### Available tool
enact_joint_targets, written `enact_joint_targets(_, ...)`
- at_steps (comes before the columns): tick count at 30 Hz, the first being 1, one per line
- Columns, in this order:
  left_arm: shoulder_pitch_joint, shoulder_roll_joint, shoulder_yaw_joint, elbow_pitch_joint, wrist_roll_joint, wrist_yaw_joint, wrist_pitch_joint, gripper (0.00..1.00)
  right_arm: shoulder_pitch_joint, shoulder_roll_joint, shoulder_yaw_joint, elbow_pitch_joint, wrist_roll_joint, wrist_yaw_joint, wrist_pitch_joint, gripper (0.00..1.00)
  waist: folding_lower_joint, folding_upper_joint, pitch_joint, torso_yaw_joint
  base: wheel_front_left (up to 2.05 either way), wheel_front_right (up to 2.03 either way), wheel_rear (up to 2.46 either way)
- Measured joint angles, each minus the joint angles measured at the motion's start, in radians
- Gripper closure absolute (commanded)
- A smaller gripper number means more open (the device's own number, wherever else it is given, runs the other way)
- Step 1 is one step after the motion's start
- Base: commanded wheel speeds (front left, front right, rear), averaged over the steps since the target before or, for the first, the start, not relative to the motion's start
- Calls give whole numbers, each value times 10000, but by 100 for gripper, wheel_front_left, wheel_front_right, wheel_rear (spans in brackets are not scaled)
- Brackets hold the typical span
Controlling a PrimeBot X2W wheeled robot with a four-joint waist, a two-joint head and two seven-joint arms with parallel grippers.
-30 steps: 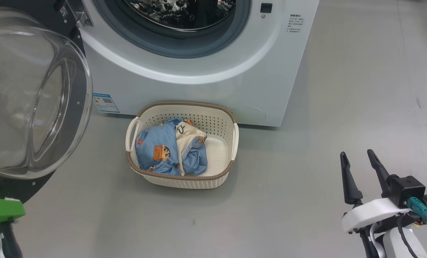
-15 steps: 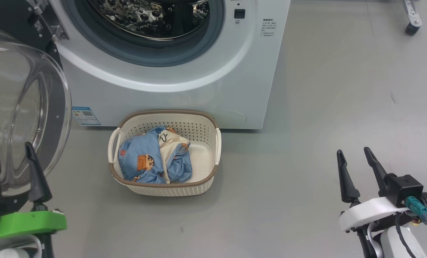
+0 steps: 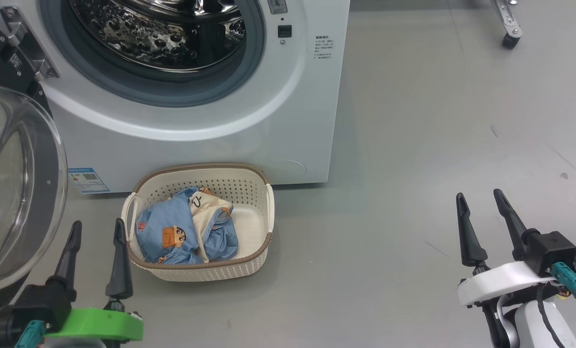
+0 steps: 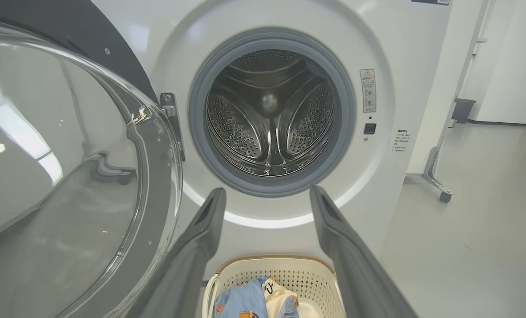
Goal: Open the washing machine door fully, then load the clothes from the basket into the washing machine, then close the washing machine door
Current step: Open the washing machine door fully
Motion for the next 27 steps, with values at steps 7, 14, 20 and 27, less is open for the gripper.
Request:
enact_joint_targets(7,194,27,-157,86,-73,0,0,0,32,19,10,-163,25,0,0,0,0,0,-111,-233,0,0,0)
enact_joint_targets(14,337,33,-19,316,-29,0,0,0,261,65,0,-242,25,0,0,0,0,0,-269,-455,0,0,0)
enact_joint_targets(20,454,35,-54,412,4,0,0,0,373,79,-15,-324,27,-2,0,0,0,0,-423,-563,0,0,0)
enact_joint_targets(27,465,35,-75,443,0,0,0,0,452,104,-29,-366,27,-2,0,0,0,0,-489,-577,0,0,0)
